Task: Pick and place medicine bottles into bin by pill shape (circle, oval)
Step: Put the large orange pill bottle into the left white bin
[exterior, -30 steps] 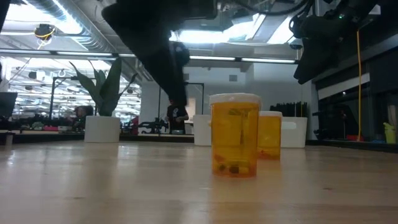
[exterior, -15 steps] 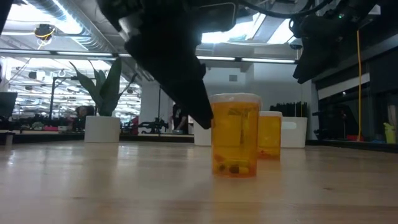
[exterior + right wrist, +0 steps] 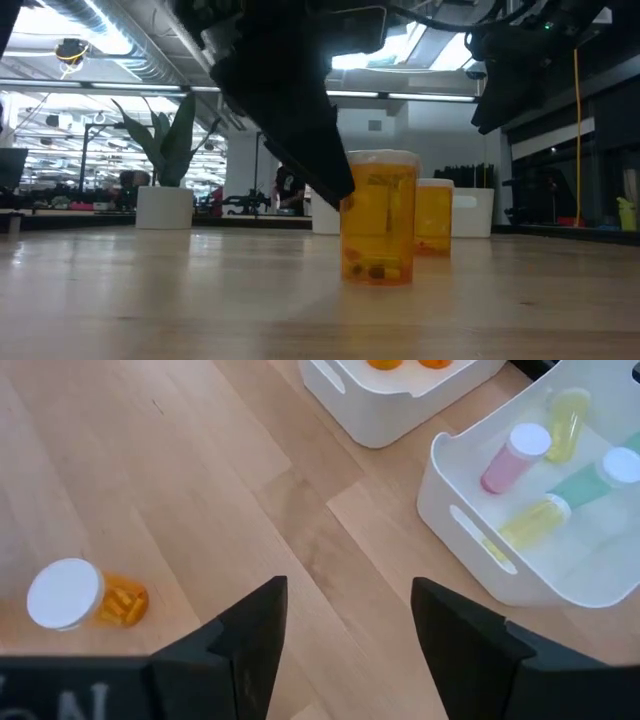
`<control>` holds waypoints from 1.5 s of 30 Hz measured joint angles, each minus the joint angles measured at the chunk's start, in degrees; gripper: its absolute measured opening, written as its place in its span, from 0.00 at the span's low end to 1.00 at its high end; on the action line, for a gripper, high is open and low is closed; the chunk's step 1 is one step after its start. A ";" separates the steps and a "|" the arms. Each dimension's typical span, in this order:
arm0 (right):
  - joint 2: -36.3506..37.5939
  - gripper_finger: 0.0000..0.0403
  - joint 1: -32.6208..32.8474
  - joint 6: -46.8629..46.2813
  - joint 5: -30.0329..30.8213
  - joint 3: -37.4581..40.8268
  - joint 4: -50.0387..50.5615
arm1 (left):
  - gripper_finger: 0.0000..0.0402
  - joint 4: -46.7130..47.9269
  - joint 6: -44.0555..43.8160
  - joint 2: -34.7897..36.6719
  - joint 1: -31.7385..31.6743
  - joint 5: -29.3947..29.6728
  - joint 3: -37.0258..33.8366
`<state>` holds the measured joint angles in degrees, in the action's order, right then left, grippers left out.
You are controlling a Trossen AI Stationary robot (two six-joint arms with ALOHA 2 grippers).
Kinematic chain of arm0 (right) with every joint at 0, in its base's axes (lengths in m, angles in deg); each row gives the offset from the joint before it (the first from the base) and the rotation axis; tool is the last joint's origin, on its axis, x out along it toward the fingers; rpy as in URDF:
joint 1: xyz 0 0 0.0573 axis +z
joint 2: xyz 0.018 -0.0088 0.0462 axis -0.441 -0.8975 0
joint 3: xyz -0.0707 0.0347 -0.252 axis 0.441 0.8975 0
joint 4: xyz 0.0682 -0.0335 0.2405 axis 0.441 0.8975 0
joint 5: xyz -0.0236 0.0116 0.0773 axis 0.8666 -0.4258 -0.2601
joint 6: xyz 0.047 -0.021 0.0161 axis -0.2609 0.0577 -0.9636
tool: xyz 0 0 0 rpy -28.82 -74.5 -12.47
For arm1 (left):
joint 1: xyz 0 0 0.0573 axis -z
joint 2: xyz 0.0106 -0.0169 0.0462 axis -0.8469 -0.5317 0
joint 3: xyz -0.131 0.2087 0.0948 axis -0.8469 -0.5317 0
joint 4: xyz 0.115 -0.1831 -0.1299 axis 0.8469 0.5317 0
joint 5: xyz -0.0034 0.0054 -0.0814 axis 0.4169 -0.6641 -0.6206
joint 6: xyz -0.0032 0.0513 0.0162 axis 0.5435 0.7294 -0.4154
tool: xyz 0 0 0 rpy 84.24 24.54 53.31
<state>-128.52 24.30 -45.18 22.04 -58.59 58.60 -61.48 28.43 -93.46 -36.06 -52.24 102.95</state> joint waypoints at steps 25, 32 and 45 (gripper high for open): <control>0.00 0.54 0.00 -0.03 0.00 0.00 0.37 | 0.46 -5.01 10.40 1.77 -3.38 1.99 0.04; 0.00 0.54 0.00 -0.34 -0.04 0.00 0.20 | 0.46 -2.52 20.70 10.99 -13.53 11.49 0.87; 0.00 0.54 0.02 -1.56 -0.40 0.00 -0.11 | 0.46 -16.42 22.01 8.05 -44.44 -2.27 0.81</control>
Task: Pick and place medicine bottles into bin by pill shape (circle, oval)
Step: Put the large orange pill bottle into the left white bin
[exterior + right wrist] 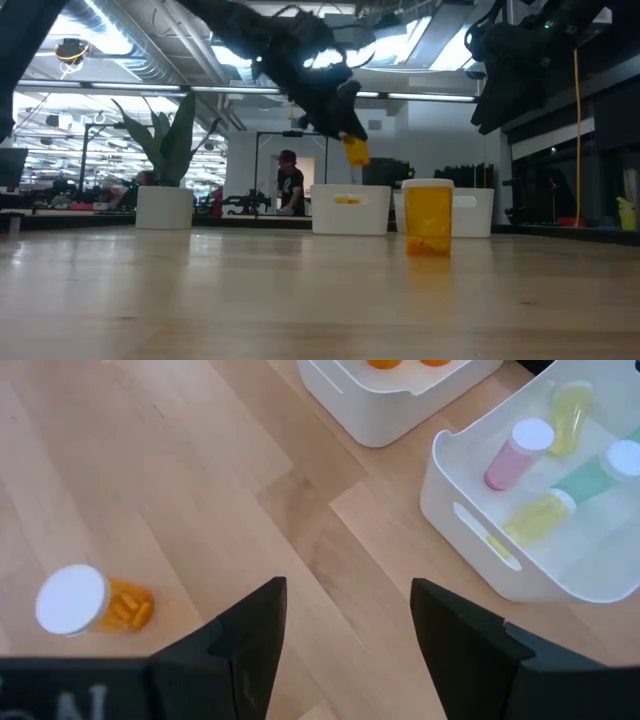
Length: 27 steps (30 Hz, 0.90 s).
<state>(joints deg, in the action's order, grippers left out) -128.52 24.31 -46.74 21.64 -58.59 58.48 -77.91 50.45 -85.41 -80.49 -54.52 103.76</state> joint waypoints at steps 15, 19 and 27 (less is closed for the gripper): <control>0.00 0.54 -0.02 1.74 -0.06 0.00 -0.33 | 0.46 1.91 2.59 -10.85 -1.87 -5.79 6.38; 0.00 0.54 -0.06 1.81 -0.06 0.00 -0.37 | 0.46 3.20 1.87 -10.93 -2.30 -5.42 6.44; 0.02 0.54 -0.06 1.81 -0.08 0.00 -0.56 | 0.46 4.16 1.72 -13.71 -2.20 -4.65 6.44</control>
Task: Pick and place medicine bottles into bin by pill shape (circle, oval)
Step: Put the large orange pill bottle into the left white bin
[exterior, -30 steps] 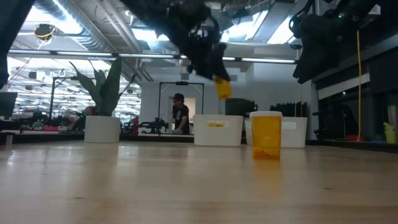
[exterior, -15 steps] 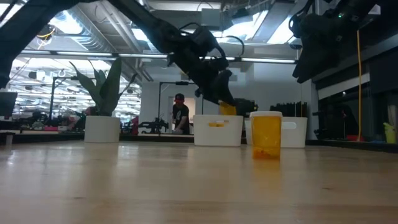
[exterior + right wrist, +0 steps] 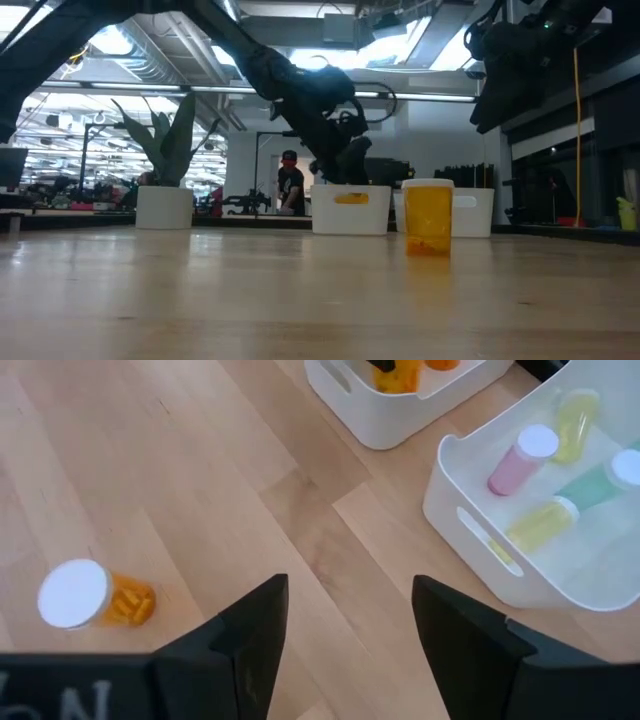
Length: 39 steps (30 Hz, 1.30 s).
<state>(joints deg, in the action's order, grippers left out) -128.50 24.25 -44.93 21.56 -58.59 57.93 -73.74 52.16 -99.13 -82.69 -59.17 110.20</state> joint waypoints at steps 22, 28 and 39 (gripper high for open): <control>0.00 0.54 -0.04 0.02 0.00 0.00 -0.32 | 0.63 -4.15 -1.30 -0.76 -0.63 0.56 1.97; 0.00 0.54 -0.04 0.02 -0.01 0.00 -0.01 | 0.63 1.78 1.52 -0.01 3.41 -3.06 8.64; 0.63 0.54 1.45 -6.38 3.45 -0.02 10.58 | 0.62 38.84 12.39 3.66 13.32 -1.99 15.78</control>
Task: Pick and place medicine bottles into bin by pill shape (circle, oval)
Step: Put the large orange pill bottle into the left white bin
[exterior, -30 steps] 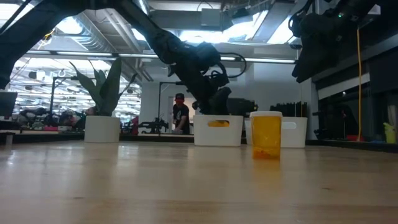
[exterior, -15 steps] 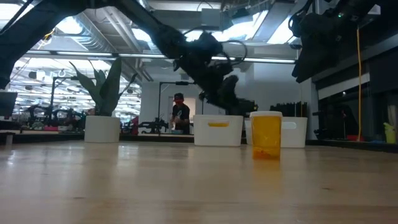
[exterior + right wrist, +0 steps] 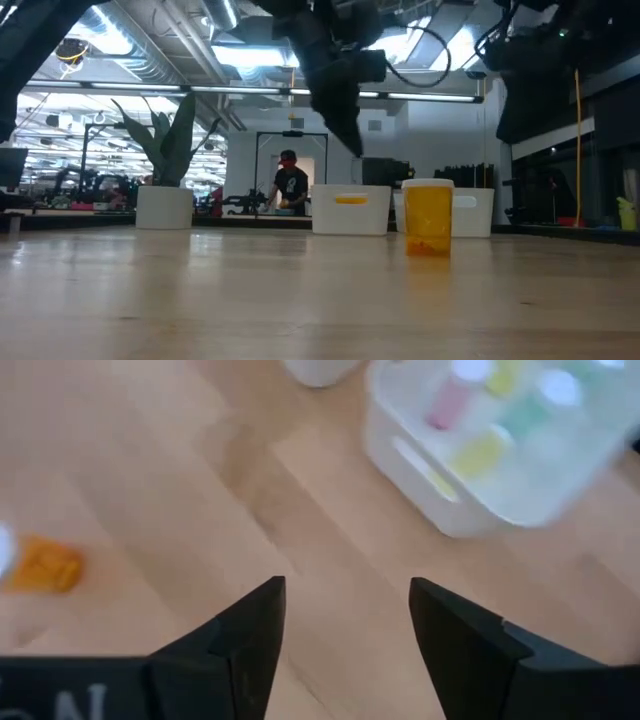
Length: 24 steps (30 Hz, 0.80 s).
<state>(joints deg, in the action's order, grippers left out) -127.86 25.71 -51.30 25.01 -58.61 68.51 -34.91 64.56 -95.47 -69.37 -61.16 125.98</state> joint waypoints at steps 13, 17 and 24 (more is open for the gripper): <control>0.14 0.54 6.50 -10.51 2.96 0.00 7.49 | 0.62 -18.76 -7.88 -0.55 7.01 -4.38 -17.70; 0.13 0.54 6.76 -10.46 3.02 0.00 7.49 | 0.62 -25.76 -9.73 -0.55 10.74 -5.11 -21.97; 0.13 0.54 6.76 -10.48 3.02 0.00 7.40 | 0.62 -39.46 -10.75 -0.55 14.27 0.52 -24.33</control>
<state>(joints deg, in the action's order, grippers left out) -127.73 32.47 -61.78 28.03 -58.61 75.91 -74.37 53.81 -96.02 -55.10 -60.64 101.66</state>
